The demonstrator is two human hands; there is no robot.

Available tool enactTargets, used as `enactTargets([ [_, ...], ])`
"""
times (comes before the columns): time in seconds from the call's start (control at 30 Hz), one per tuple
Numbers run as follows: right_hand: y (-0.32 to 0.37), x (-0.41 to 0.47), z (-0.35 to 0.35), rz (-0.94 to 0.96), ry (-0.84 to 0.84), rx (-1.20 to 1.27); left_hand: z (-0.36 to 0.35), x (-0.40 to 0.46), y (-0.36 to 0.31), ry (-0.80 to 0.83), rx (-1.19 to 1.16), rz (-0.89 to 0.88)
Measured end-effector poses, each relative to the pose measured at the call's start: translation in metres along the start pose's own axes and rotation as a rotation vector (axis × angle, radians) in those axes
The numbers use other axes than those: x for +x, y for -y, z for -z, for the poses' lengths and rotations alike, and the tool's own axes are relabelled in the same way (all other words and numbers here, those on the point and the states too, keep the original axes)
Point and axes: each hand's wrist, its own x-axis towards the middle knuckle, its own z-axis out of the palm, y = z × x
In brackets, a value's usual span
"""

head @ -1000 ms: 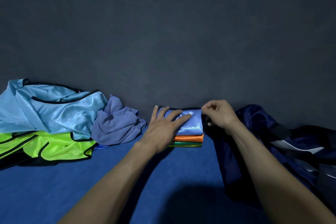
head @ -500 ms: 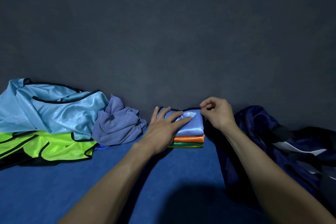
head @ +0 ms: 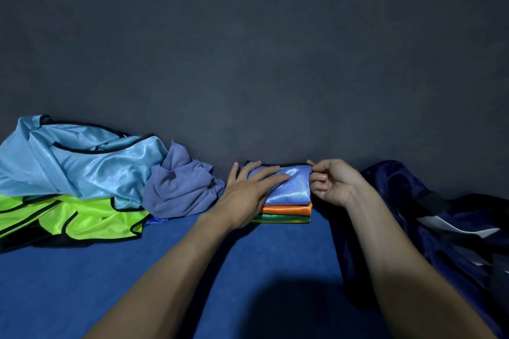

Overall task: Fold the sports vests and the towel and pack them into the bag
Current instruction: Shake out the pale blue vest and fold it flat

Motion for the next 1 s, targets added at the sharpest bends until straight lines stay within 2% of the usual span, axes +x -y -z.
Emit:
enactTargets([
  [0.1, 0.0, 0.002, 0.006, -0.018, 0.056, 0.025, -0.001, 0.0, 0.003, -0.003, -0.043, 0.009],
  [0.17, -0.006, 0.005, 0.006, 0.041, 0.051, 0.013, -0.003, 0.0, 0.005, -0.011, -0.075, 0.015],
  [0.33, -0.038, 0.022, 0.007, 0.486, -0.268, -0.328, -0.004, -0.003, 0.012, -0.028, -0.186, 0.028],
  [0.43, -0.046, 0.028, 0.005, 0.59, -0.363, -0.39, -0.003, -0.004, 0.012, -0.028, -0.194, 0.028],
  [0.53, -0.045, 0.027, -0.002, 0.535, -0.358, -0.274, -0.004, -0.004, 0.013, -0.026, -0.173, 0.025],
  [0.67, -0.025, 0.028, -0.009, 0.198, -0.253, -0.073, -0.003, -0.004, 0.014, -0.04, -0.145, 0.048],
  [0.77, -0.026, 0.023, -0.016, 0.176, -0.307, -0.032, -0.001, -0.003, 0.012, -0.008, -0.102, 0.066],
  [0.8, -0.029, 0.019, -0.02, 0.253, -0.355, -0.043, 0.0, -0.003, 0.01, -0.001, -0.07, 0.068],
  [0.87, -0.039, 0.011, -0.024, 0.616, -0.528, -0.272, 0.003, -0.001, 0.008, 0.017, -0.018, 0.073],
  [0.9, -0.043, 0.008, -0.023, 0.863, -0.578, -0.529, 0.004, 0.0, 0.007, 0.023, 0.0, 0.075],
  [0.93, -0.047, 0.004, -0.021, 1.104, -0.55, -0.824, 0.005, 0.0, 0.007, 0.028, 0.016, 0.076],
  [0.97, -0.051, 0.003, -0.019, 1.278, -0.477, -1.119, 0.005, 0.0, 0.006, 0.035, 0.028, 0.073],
  [1.0, -0.054, 0.001, -0.017, 1.354, -0.397, -1.391, 0.006, 0.0, 0.006, 0.038, 0.036, 0.067],
])
